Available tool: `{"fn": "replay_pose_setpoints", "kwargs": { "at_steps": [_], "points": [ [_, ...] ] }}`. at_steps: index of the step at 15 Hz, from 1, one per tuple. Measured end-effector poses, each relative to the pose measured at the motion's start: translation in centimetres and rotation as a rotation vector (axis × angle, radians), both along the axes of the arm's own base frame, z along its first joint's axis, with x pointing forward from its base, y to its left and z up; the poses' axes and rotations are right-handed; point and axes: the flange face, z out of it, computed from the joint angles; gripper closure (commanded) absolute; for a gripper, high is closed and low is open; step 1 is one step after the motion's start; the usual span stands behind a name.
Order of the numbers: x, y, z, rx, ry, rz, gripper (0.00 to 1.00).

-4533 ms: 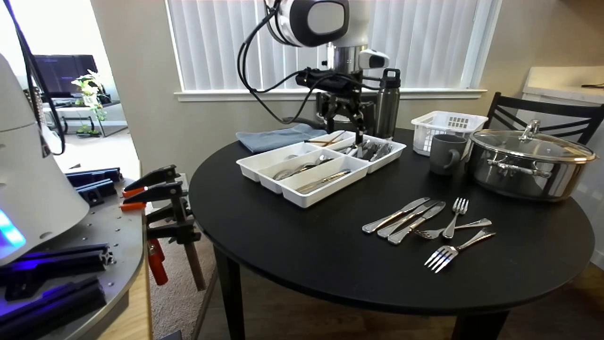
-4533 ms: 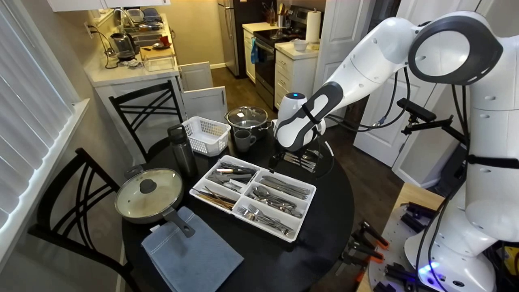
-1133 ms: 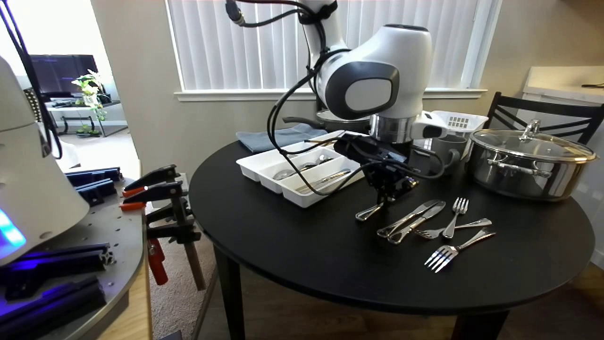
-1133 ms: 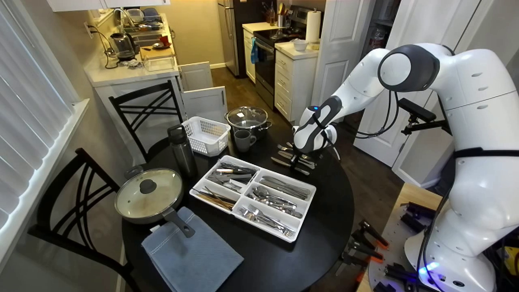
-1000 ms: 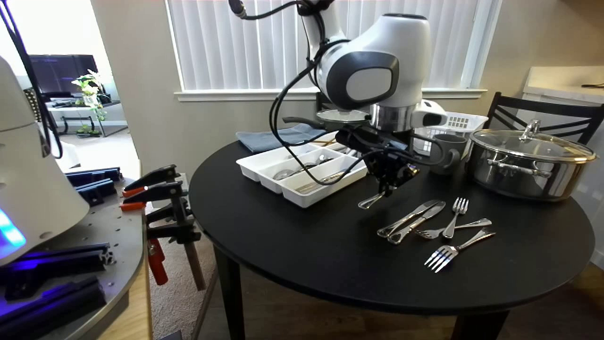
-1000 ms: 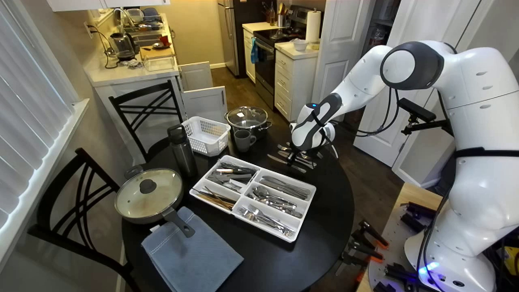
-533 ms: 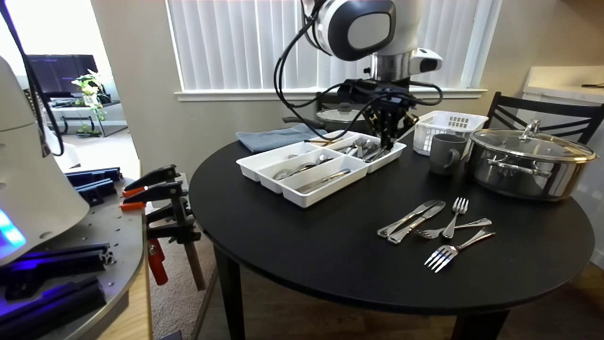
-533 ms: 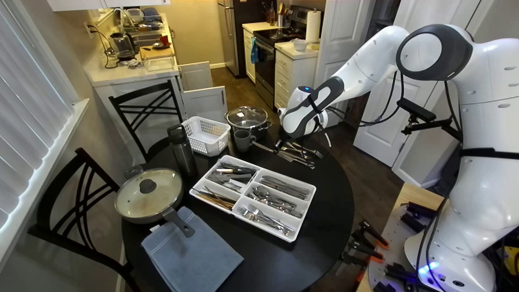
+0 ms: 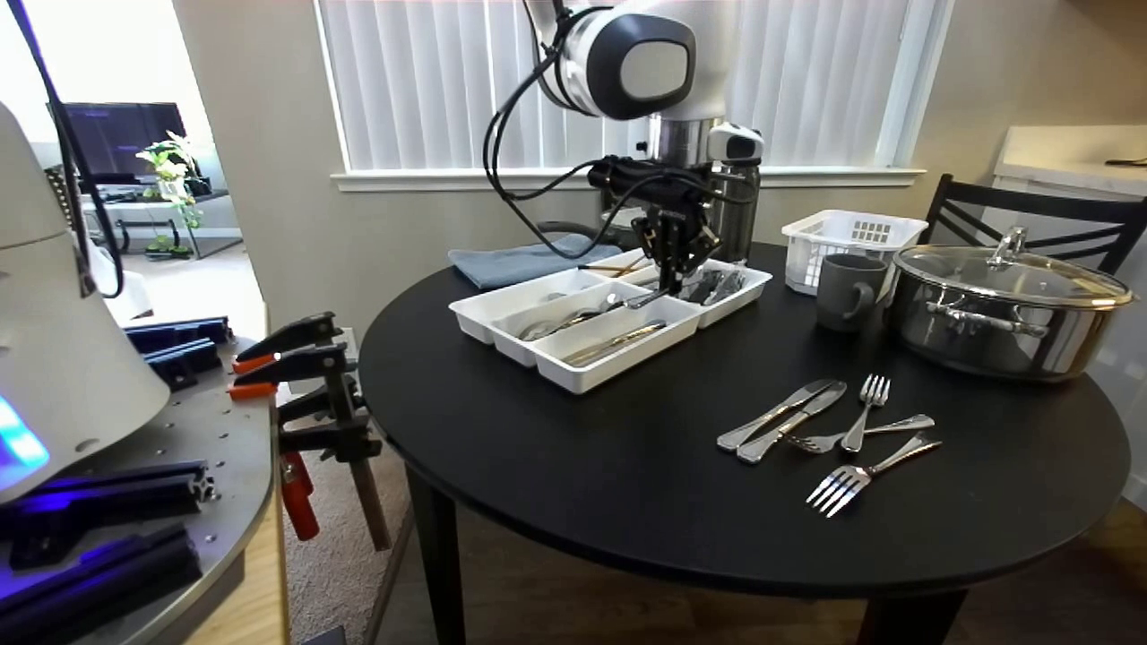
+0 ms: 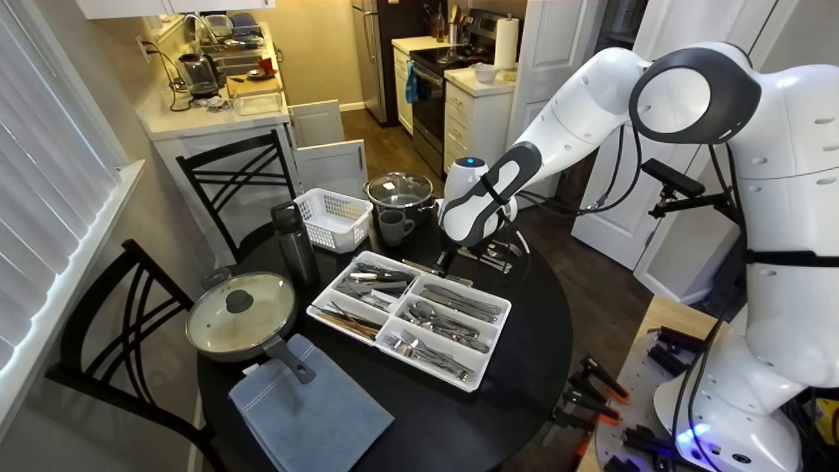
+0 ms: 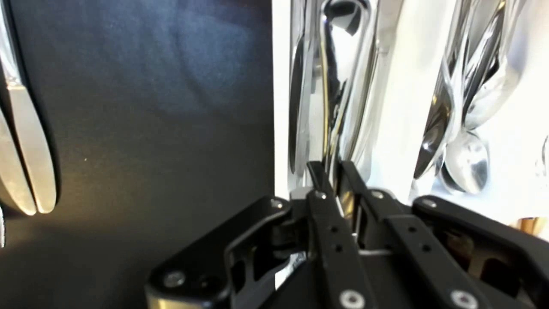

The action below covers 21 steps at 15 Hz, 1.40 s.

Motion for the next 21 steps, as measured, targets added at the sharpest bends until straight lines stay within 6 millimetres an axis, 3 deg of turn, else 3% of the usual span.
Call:
{"fn": "replay_pose_setpoints", "kwargs": {
  "at_steps": [6,11,12,13,21],
  "points": [
    [-2.6,2.7,-2.8,-0.100,0.145,-0.052,0.97],
    [-3.1,3.1,-3.5,-0.124,0.181,-0.069,0.96],
    [-3.2,3.0,-3.6,-0.126,0.188,-0.070,0.64],
    [-3.3,2.9,-3.8,-0.129,0.199,-0.070,0.63],
    [-3.2,2.6,-3.7,-0.137,0.233,-0.066,0.14]
  ]
}}
